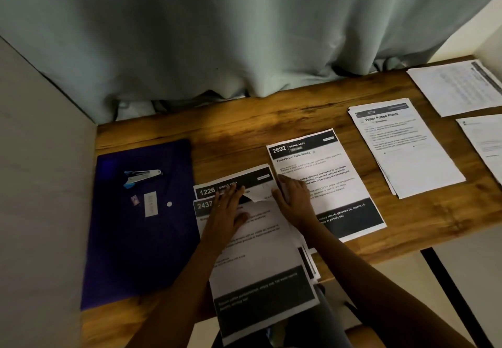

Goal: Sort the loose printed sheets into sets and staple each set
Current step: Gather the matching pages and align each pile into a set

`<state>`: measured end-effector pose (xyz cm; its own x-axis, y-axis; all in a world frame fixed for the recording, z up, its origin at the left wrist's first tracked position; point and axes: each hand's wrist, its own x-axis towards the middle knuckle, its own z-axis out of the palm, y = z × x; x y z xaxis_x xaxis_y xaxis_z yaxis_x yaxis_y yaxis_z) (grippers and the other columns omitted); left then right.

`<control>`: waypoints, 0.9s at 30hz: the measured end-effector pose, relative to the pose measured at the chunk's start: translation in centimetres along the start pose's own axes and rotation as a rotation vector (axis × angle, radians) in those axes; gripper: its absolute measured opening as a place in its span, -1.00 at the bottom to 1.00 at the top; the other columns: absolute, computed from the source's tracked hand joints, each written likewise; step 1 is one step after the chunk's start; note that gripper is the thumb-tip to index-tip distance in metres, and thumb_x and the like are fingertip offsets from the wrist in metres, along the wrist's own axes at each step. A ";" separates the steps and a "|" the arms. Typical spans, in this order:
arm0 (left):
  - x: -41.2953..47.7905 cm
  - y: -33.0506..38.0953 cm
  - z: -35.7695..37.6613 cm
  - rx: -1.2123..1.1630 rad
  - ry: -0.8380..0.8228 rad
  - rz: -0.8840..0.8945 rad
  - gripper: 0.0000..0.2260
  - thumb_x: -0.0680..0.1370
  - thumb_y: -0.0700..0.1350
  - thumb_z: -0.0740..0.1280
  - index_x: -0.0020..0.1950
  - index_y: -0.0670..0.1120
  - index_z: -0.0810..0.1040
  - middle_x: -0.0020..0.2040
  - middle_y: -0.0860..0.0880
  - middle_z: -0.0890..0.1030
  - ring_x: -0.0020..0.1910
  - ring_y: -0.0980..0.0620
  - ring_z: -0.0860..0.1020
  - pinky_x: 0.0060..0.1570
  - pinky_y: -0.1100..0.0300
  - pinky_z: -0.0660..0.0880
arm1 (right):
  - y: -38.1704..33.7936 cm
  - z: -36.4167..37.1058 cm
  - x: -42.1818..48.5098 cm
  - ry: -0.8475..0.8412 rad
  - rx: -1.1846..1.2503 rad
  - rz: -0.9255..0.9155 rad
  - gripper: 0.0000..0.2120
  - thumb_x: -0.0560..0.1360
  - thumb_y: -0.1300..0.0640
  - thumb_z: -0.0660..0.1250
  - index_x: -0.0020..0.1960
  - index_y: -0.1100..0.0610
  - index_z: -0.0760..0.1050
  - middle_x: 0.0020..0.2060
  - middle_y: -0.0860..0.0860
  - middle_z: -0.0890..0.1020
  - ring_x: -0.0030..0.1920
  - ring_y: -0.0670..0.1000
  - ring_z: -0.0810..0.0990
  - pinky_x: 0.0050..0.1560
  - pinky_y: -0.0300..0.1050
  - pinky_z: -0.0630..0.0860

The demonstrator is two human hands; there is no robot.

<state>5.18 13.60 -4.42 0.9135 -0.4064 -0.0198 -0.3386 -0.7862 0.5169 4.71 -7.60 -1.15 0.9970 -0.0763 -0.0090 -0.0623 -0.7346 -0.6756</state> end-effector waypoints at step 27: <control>0.3 -0.1 -1.2 -0.032 0.016 -0.047 -0.29 0.51 0.29 0.12 0.52 0.05 -0.12 0.52 0.07 -0.14 0.49 0.12 -0.16 0.47 0.05 -0.19 | -1.4 -0.6 0.0 0.111 0.372 0.056 -0.93 0.48 0.17 0.39 -0.09 0.01 0.56 -0.08 -0.28 0.55 0.03 -0.31 0.47 0.08 -0.21 0.41</control>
<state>5.75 14.12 -3.50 0.9319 -0.3613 -0.0312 -0.2878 -0.7891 0.5427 4.73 -7.00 0.24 0.9803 -0.1971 0.0126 -0.0758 -0.4345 -0.8975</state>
